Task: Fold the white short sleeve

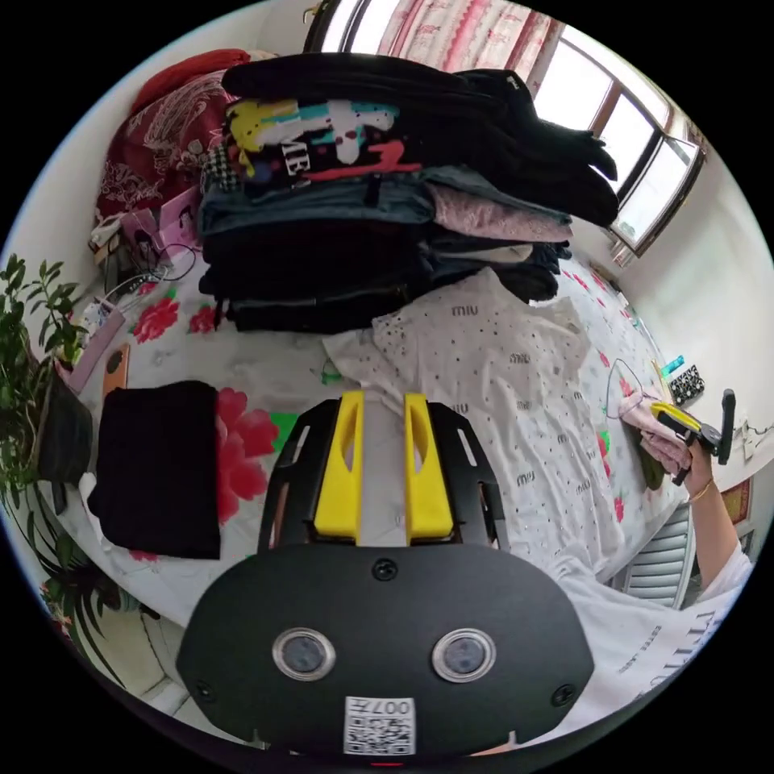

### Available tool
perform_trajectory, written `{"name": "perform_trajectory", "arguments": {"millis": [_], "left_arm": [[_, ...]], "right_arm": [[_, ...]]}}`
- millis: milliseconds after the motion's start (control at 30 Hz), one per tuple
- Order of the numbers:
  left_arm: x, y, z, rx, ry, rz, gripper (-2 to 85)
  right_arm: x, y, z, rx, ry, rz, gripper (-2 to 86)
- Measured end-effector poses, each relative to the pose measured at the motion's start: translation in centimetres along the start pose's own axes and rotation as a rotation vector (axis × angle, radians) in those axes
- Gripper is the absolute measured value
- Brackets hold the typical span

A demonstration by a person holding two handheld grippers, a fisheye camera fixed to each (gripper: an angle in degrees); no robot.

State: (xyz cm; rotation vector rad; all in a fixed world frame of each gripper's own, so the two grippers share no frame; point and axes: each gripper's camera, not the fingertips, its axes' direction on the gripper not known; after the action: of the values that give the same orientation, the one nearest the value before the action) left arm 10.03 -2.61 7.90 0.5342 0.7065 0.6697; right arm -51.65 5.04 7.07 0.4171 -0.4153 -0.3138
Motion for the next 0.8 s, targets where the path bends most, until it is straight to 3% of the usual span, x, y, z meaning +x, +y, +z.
{"name": "perform_trajectory", "arguments": {"millis": [167,300,500,633,733,800], "left_arm": [[1.6,13.2,1.7,-0.212,0.065,0.014,7.9],[4.4,21.1,-0.2,-0.309,0.067,-0.011,8.3],[9.5,23.4,0.8,-0.373,-0.029,0.063,7.8],[11.7,21.9,0.4,-0.339,-0.078,0.119,1.1],[11.5,20.6,-1.9,-0.328,-0.094,0.078,-0.3],[10.4,20.6,-6.1,-0.228,-0.096,0.020,-0.7]], "right_arm": [[0.7,16.1,5.6,-0.297,-0.020,0.134,9.6],[3.0,21.7,4.7,-0.269,-0.050,0.276,10.4],[3.8,23.2,7.6,-0.356,-0.047,0.155,9.3],[2.4,22.8,8.1,-0.364,-0.010,-0.004,2.8],[2.4,23.1,5.4,-0.259,0.044,-0.074,0.9],[3.2,23.8,3.0,-0.166,0.027,-0.074,0.4]]}}
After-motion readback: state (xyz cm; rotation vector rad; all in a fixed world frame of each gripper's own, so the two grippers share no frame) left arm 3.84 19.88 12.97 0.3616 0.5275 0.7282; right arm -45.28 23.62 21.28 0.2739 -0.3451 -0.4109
